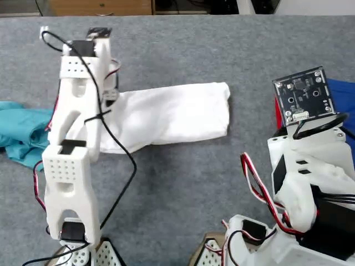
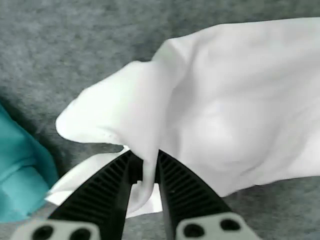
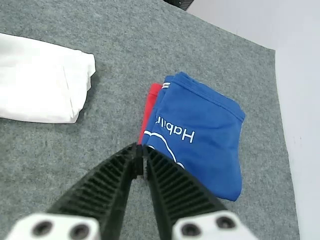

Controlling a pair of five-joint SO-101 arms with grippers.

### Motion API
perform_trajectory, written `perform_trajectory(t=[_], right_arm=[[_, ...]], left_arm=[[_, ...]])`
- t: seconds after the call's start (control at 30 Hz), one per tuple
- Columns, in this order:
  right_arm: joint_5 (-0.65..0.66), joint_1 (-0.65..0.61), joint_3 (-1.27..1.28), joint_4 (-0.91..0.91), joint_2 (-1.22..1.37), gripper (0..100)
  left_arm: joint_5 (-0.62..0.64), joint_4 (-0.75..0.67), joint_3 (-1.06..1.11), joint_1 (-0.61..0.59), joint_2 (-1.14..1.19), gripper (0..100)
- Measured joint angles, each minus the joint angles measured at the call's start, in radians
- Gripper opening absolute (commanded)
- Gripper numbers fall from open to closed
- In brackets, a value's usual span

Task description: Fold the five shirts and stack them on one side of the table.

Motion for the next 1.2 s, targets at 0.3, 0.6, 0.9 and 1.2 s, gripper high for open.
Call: perform_trajectory(t=[0.3,0.6,0.9,1.2], right_arm=[[0.006,0.000,0.000,0.000,0.000,0.2],[0.006,0.000,0.000,0.000,0.000,0.2],[0.006,0.000,0.000,0.000,0.000,0.2],[0.006,0.000,0.000,0.000,0.000,0.2]], left_arm=[[0.120,0.000,-0.035,0.213,-0.018,2],[0.141,-0.110,-0.158,0.393,-0.018,2],[0.173,-0.244,-0.158,0.485,-0.009,2],[0.173,-0.311,-0.160,0.486,0.100,15]])
